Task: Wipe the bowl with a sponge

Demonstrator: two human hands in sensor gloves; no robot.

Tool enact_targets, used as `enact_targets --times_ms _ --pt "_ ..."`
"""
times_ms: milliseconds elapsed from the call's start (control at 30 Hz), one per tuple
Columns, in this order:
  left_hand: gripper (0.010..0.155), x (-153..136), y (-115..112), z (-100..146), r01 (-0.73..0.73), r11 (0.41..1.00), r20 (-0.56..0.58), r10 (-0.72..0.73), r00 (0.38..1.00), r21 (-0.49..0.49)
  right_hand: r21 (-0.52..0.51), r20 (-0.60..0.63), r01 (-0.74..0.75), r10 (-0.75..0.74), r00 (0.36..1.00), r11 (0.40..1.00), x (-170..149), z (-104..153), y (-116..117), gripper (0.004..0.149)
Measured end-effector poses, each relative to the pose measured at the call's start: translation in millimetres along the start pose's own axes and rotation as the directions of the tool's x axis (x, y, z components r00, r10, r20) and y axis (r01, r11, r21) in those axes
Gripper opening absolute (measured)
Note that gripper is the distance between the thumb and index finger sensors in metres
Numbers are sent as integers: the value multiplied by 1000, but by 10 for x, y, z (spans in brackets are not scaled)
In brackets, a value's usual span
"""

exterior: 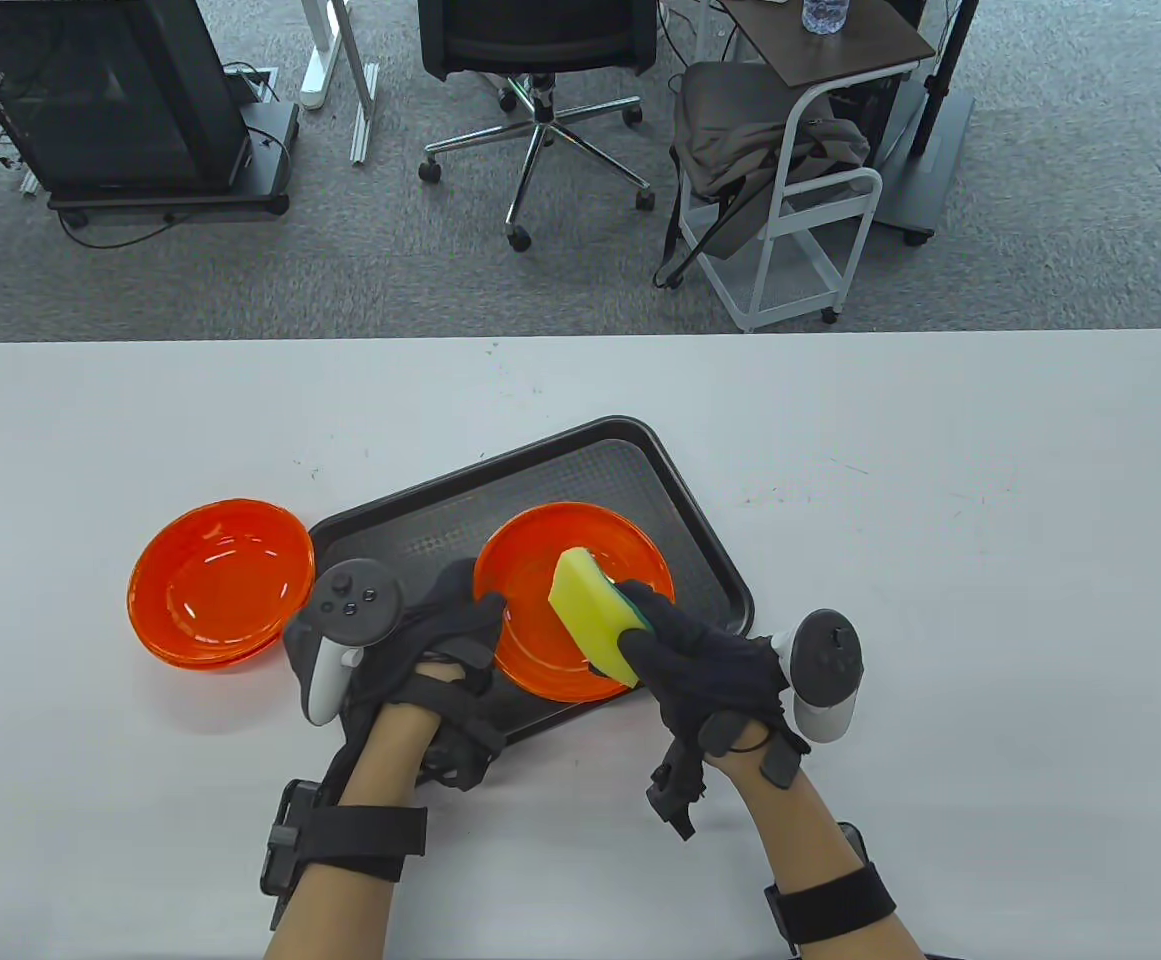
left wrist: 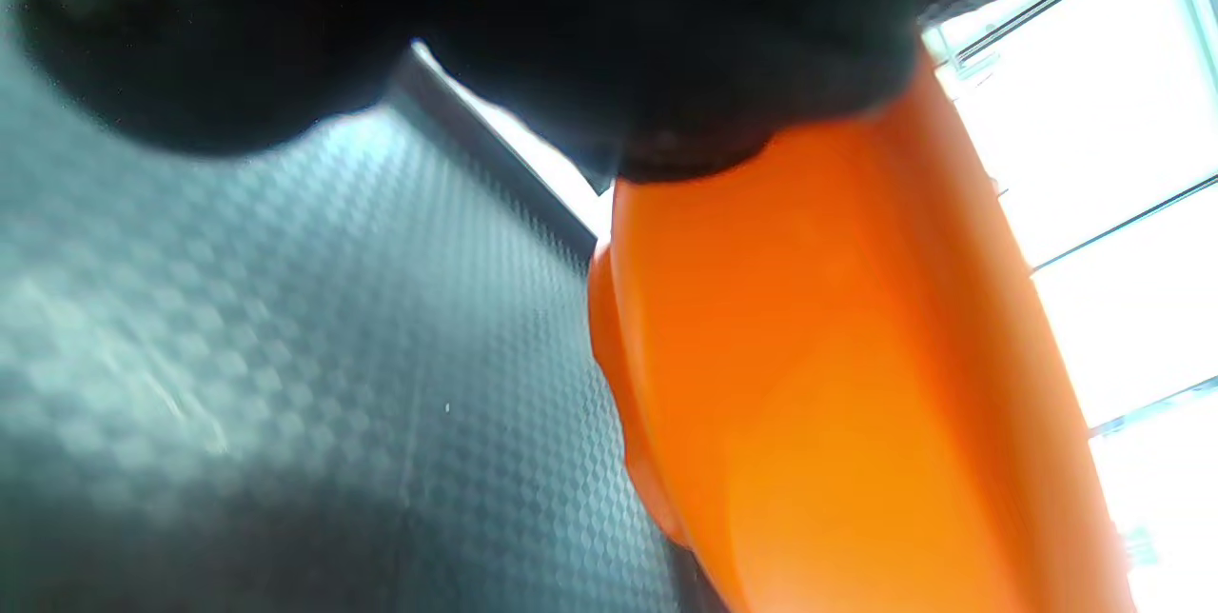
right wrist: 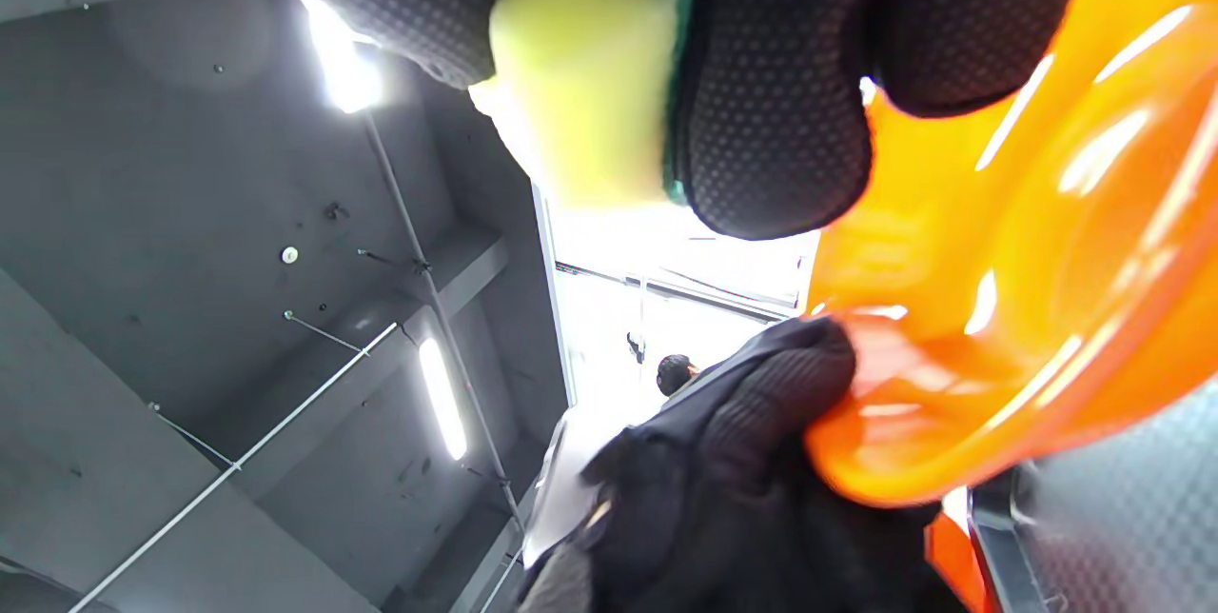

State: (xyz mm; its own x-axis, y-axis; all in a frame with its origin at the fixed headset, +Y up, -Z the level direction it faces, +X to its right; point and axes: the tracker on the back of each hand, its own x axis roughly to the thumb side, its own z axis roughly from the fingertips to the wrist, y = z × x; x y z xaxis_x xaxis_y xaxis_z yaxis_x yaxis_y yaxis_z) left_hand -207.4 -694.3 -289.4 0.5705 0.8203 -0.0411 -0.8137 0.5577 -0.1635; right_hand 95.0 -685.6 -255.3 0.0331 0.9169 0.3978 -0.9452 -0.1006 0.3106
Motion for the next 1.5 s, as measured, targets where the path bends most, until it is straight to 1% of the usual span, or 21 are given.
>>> enact_targets --times_ms 167,233,300,367,467,567,600,633,667,767,800,867,900,933,1000,1067,1200,1233,1333,1400,1500 --pt "58 -71 103 144 -29 999 33 28 999 22 25 45 -128 127 991 991 101 -7 78 52" --pt "58 -60 136 164 -39 999 48 38 998 16 26 79 -225 222 972 974 163 -7 110 51" --pt "58 -24 193 193 -30 999 69 28 997 36 30 118 -367 361 925 930 240 -12 142 51" --pt "58 -2 239 222 -29 998 87 25 996 52 37 156 -511 500 852 859 326 -6 186 51" --pt "58 10 256 253 -39 998 99 33 995 51 15 218 -726 707 673 687 467 7 293 51" --pt "58 47 247 273 -31 998 114 26 993 48 -4 274 -842 810 518 540 552 26 415 52" --pt "58 63 243 280 -23 999 120 17 993 49 -8 288 -867 831 475 499 566 33 451 52" --pt "58 81 240 290 -16 999 129 10 992 50 -11 310 -901 858 410 434 582 38 502 52" --pt "58 92 237 296 -14 999 133 7 991 51 -11 317 -912 866 386 410 586 40 519 52" --pt "58 125 219 308 -7 999 147 1 989 40 -10 340 -961 904 258 278 599 39 602 52" --pt "57 139 205 311 -3 1000 153 -1 988 29 8 337 -979 921 196 206 601 38 645 51" --pt "57 164 179 318 -5 1000 162 3 987 13 28 349 -994 931 104 101 593 30 716 50" --pt "57 174 168 321 -7 1000 167 5 986 9 42 343 -997 936 80 69 585 26 741 50" --pt "57 190 155 327 -6 1000 174 6 985 2 60 328 -998 944 39 21 574 23 773 49" --pt "57 217 132 335 3 1000 189 -1 982 -9 92 328 -995 945 -1 -33 541 13 815 49" --pt "56 239 111 343 34 999 196 -33 980 -4 104 333 -994 943 0 -37 507 9 839 48" --pt "57 257 61 357 55 998 199 -53 979 -7 133 372 -991 926 62 13 452 2 863 48" --pt "57 264 46 358 71 997 200 -68 977 -6 142 383 -989 919 90 37 442 0 870 48" --pt "57 265 32 351 91 996 201 -89 975 1 152 407 -987 906 116 58 435 2 889 47" --pt "57 251 46 347 93 996 195 -93 976 8 181 440 -977 879 182 112 424 5 905 47" --pt "57 237 90 352 101 994 190 -106 976 37 241 461 -956 847 264 166 405 7 924 47"
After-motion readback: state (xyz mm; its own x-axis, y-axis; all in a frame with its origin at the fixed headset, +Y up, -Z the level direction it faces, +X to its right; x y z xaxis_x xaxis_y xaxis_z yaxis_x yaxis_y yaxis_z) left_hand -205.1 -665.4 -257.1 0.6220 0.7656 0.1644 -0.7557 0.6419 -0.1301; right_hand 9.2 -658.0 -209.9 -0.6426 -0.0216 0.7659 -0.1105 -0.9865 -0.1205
